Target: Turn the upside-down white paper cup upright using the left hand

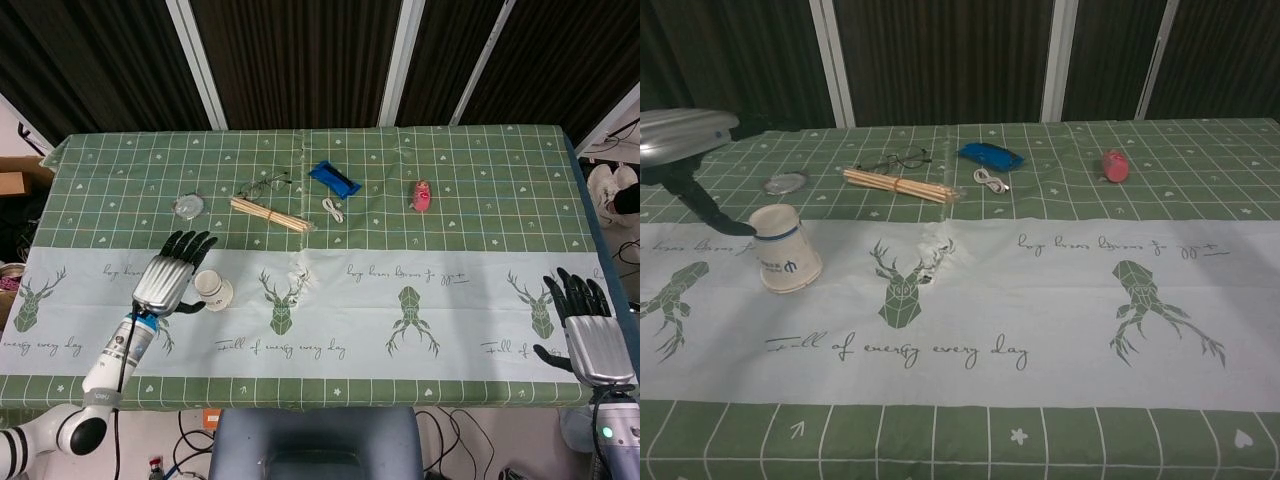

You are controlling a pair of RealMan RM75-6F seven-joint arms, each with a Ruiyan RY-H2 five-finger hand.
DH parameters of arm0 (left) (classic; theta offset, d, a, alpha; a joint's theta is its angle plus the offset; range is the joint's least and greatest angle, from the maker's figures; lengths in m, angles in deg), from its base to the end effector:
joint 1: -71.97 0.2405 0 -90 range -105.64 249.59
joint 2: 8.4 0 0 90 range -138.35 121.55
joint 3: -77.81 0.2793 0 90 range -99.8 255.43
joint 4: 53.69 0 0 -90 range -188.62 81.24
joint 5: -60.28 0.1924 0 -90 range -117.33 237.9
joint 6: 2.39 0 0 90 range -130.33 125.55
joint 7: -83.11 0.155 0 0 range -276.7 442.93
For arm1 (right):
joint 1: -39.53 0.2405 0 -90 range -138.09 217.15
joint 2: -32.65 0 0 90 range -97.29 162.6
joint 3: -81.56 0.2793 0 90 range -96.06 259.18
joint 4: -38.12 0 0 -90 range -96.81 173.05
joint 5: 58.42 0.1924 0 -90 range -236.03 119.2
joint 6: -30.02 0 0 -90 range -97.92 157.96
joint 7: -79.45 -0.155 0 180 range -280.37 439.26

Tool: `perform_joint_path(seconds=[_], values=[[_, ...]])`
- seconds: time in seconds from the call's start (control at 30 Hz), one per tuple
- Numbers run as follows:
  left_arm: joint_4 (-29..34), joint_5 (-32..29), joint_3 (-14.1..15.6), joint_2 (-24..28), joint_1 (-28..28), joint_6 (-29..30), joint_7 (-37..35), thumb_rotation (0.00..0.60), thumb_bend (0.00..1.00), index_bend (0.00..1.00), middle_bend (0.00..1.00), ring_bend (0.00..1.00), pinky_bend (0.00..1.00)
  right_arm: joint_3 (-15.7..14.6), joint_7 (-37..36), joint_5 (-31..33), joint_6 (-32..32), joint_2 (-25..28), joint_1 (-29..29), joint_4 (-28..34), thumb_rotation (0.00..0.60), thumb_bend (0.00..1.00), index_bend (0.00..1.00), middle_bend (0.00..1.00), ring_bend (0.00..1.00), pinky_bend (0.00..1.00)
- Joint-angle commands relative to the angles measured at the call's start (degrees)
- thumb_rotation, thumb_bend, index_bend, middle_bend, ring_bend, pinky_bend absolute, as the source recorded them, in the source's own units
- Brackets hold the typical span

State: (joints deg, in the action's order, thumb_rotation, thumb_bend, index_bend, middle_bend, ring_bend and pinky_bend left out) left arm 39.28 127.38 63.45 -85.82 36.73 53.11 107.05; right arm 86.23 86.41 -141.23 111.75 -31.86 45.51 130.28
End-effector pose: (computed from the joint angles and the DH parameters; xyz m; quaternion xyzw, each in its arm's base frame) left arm -0.1879 0.3581 0.0705 -0.7325 -0.3394 -0.3595 0.4680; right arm -0.3296 -0.2047 0.1830 0.6083 -0.3677 0.3444 0.6133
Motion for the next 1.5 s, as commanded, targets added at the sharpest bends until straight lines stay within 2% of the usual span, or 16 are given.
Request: perform_joint_path(seconds=[0.03, 0.33, 0.6, 0.87, 1.27, 1.37, 1.5], values=[[-2.4, -4.0, -0.1, -3.1, -3.4, -2.2, 4.4, 0.600, 0.04, 0.00, 0.00, 0.00, 0.00, 0.2, -0.6, 0.2, -0.1, 0.3, 0.1, -0.1, 0.600, 0.00, 0.00, 0.00, 0.00, 0.00], [-6.5, -14.0, 1.3, -7.3, -8.9, -4.4, 13.1, 0.600, 0.04, 0.00, 0.00, 0.00, 0.00, 0.3, -2.2, 0.4, -0.3, 0.9, 0.1, 0.1, 0.600, 0.00, 0.00, 0.00, 0.00, 0.00], [-7.2, -16.2, 3.1, -6.8, -10.7, -4.3, 14.6, 0.600, 0.04, 0.00, 0.00, 0.00, 0.00, 0.3, -2.7, 0.7, -0.6, 1.1, 0.2, -0.1, 0.600, 0.00, 0.00, 0.00, 0.00, 0.00], [-8.2, -15.7, 5.0, -6.4, -11.4, -3.2, 15.2, 0.600, 0.05, 0.03, 0.03, 0.00, 0.01, 0.2, -2.8, 0.7, -0.8, 1.2, 0.3, -0.2, 0.600, 0.00, 0.00, 0.00, 0.00, 0.00], [-10.3, -15.8, 7.5, -7.3, -13.2, -2.6, 18.2, 0.600, 0.06, 0.19, 0.13, 0.01, 0.02, 0.1, -3.1, 0.6, -1.0, 1.2, 0.5, -0.4, 0.600, 0.00, 0.00, 0.00, 0.00, 0.00], [-10.3, -15.9, 7.8, -7.4, -13.4, -2.0, 18.8, 0.600, 0.07, 0.25, 0.20, 0.02, 0.04, 0.1, -3.1, 0.8, -1.0, 1.2, 0.5, -0.5, 0.600, 0.01, 0.00, 0.00, 0.00, 0.00], [-10.5, -15.3, 8.5, -7.7, -13.7, -0.6, 20.5, 0.600, 0.11, 0.35, 0.34, 0.10, 0.05, 0.1, -3.0, 0.9, -1.1, 1.2, 0.5, -0.5, 0.600, 0.00, 0.00, 0.00, 0.00, 0.00]])
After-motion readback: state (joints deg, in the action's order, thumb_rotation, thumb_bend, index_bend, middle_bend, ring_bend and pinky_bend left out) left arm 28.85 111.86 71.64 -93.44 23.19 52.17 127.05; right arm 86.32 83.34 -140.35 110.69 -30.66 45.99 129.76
